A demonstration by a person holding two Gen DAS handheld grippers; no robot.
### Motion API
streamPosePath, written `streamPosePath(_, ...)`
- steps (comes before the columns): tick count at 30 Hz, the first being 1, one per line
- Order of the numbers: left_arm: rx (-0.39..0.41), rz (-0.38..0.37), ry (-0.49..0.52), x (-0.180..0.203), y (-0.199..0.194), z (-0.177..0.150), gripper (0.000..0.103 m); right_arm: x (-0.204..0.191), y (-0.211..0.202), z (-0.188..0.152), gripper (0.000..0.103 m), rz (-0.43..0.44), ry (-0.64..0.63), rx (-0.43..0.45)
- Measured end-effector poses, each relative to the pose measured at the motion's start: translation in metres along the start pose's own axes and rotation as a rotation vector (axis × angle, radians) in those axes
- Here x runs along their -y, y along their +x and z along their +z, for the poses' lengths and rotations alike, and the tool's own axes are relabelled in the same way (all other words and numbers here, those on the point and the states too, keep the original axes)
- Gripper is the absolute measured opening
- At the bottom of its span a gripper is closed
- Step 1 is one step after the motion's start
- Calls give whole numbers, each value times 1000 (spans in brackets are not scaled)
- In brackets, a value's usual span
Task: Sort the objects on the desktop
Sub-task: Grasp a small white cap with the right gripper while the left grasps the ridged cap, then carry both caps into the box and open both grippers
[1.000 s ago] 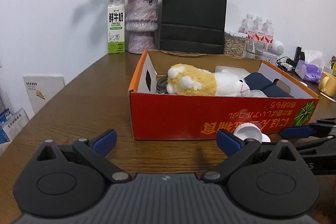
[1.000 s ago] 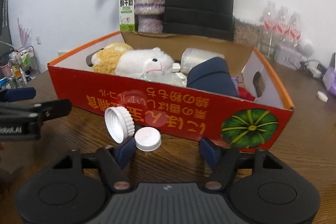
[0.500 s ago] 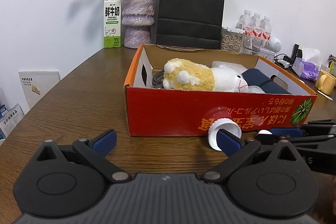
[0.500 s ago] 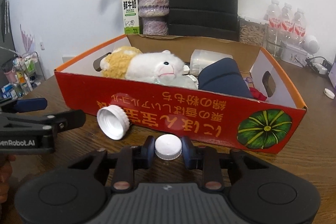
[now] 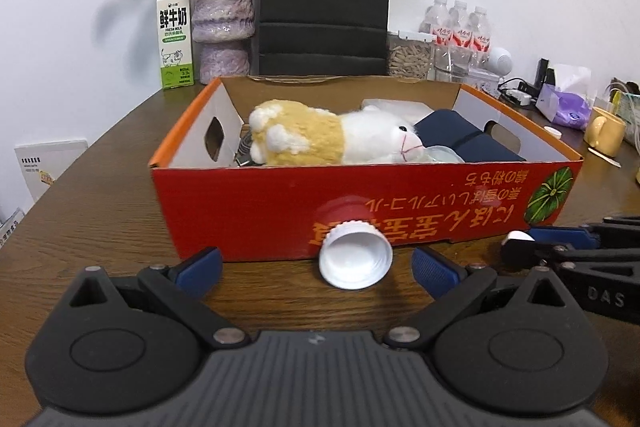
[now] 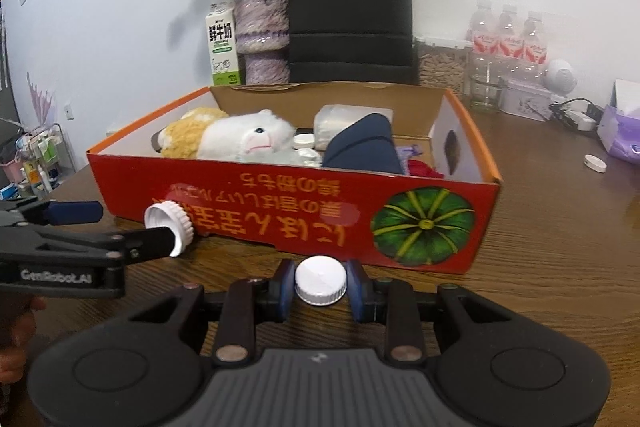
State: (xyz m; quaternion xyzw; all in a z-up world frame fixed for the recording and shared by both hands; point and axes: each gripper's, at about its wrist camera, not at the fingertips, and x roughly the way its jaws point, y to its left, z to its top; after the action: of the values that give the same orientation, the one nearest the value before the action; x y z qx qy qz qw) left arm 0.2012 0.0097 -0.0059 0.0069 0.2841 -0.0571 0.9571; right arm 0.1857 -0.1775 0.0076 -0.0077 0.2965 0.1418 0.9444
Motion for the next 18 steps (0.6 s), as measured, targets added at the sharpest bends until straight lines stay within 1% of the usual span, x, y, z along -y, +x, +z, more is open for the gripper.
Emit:
streamPosePath(3, -26, 28, 6, 7, 9, 2, 103, 5, -3, -2, 27, -4, 4, 8)
streamPosePath(6, -35, 24, -9, 9, 13, 3, 99, 8, -5, -4, 27, -8, 7, 14)
streamPosePath(9, -56, 26, -24, 8, 17, 3, 87, 11, -6, -5, 27, -4, 10, 20)
streamPosePath(10, -63, 22, -34, 7, 18, 3, 75, 12, -7, -5, 27, -3, 10, 21)
streamPosePath(11, -68, 19, -46, 6, 18, 2, 69, 12, -7, -5, 27, -2, 10, 22)
streamPosePath(12, -63, 26, -48, 6, 17, 2, 66, 12, -7, -6, 27, 0, 10, 23)
streamPosePath(14, -60, 26, -57, 6, 15, 2, 44, 12, -8, -6, 27, 5, 11, 25)
streamPosePath(15, -59, 15, -68, 4, 14, 2, 41, 11, -8, -6, 27, 7, 10, 27)
streamPosePath(18, -59, -1, -79, 3, 13, 1, 41, 10, -10, -7, 27, 13, 7, 34)
